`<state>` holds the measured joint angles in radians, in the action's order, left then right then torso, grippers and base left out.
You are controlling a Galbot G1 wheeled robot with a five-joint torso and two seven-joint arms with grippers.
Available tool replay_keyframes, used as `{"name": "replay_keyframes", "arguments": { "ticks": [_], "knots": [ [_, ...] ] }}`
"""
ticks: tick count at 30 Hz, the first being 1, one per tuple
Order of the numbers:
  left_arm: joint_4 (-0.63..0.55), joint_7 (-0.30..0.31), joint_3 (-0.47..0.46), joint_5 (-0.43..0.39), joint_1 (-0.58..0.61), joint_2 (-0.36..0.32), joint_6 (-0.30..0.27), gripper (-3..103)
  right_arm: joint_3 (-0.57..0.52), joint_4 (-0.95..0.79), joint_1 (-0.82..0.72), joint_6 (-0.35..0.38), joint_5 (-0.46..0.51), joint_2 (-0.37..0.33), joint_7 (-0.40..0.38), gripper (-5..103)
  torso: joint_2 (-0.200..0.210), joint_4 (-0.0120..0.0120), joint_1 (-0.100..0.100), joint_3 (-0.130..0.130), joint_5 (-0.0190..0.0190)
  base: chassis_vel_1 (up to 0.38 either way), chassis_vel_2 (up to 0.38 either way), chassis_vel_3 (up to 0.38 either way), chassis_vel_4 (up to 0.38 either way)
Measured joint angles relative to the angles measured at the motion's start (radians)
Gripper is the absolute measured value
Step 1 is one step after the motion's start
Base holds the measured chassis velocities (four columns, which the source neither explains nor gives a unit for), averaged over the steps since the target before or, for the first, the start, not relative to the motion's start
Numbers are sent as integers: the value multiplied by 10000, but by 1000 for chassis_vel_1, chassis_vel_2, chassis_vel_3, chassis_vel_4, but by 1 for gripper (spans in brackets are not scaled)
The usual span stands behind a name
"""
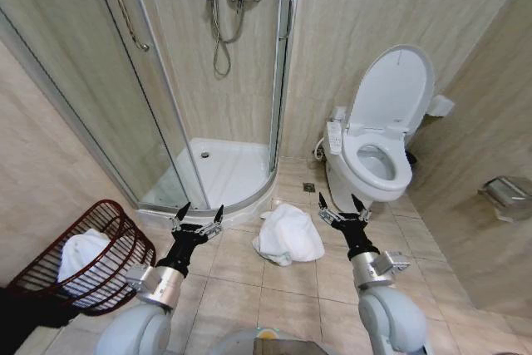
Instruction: Discard the used towel into the hamper.
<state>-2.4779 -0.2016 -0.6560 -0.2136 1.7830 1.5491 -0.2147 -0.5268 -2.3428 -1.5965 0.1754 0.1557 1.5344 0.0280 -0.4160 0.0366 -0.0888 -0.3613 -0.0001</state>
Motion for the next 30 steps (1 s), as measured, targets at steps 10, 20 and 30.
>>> {"name": "replay_keyframes", "arguments": {
  "ticks": [10, 20, 30],
  "knots": [
    [0, 0, 0, 0, 0, 0, 0, 100, 89, 1762, -65, -975, -748, 90, -108, 100, 423, 0, 143, 284, 1, 0, 0, 0, 0],
    [0, 0, 0, 0, 0, 0, 0, 100, -288, 3332, 546, -249, 1372, -705, -416, 100, 788, 1, 292, 495, 3, 0, 0, 0, 0],
    [0, 0, 0, 0, 0, 0, 0, 100, -579, 5320, 1693, 587, 2913, -2036, -68, 100, 1198, 1, 441, 753, 1, 0, 0, 0, 0]
  ]
}}
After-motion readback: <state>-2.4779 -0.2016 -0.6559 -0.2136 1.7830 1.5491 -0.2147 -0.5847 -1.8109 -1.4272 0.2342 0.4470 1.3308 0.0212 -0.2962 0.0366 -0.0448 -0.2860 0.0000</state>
